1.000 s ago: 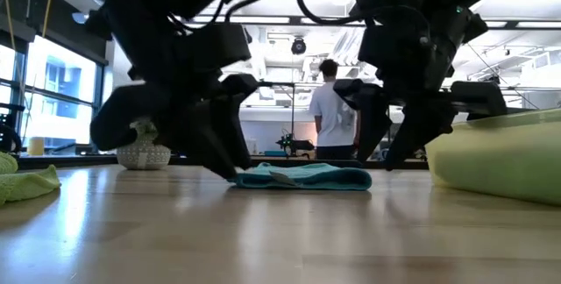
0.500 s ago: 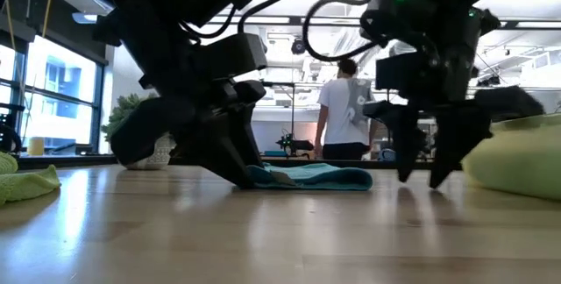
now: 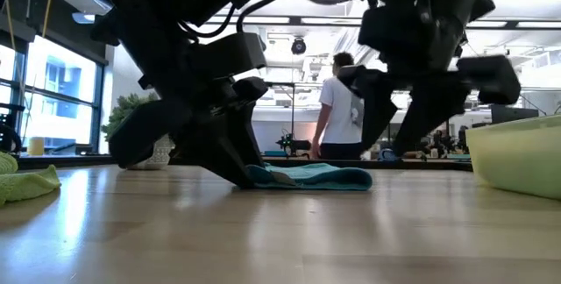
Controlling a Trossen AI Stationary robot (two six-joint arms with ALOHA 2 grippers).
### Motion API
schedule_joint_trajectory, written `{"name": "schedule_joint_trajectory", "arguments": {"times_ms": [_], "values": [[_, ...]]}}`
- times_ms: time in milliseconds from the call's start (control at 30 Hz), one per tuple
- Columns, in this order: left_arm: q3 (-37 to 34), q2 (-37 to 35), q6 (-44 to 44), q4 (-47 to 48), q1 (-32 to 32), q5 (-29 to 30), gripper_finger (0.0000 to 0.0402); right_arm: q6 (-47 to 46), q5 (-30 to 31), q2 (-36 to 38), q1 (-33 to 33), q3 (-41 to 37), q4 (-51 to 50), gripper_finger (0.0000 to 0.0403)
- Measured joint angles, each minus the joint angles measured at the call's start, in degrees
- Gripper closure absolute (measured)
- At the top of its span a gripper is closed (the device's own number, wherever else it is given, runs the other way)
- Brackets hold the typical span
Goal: Roll microfiber towels into tight, uniform cylinder then place into a basket
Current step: Roll the blue cloth
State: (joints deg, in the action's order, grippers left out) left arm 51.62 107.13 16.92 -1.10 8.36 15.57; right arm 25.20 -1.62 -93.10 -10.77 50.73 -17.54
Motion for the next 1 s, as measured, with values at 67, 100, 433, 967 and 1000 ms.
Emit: {"name": "schedule_joint_trajectory", "arguments": {"times_ms": [67,100,433,967,1000], "values": [[0.0,0.0,1.5,0.0,0.0,0.0,0.0284,1.9,-0.1,-0.9,0.2,-0.3,2.3,0.0231],[0.0,0.0,1.7,0.0,0.0,-0.1,0.0284,2.2,-0.2,-1.1,0.2,-0.3,3.4,0.0231],[0.0,0.0,-2.6,0.9,0.0,-3.6,0.0284,1.9,-1.0,-4.3,0.0,-0.3,7.1,0.0231],[-0.1,0.1,-18.9,1.4,1.8,-1.8,0.0291,-5.1,4.0,-9.8,-2.1,-0.1,8.9,0.0289],[-0.1,0.1,-19.5,1.4,2.0,-1.5,0.0298,-6.2,4.0,-9.8,-2.1,-0.1,8.9,0.0301]]}}
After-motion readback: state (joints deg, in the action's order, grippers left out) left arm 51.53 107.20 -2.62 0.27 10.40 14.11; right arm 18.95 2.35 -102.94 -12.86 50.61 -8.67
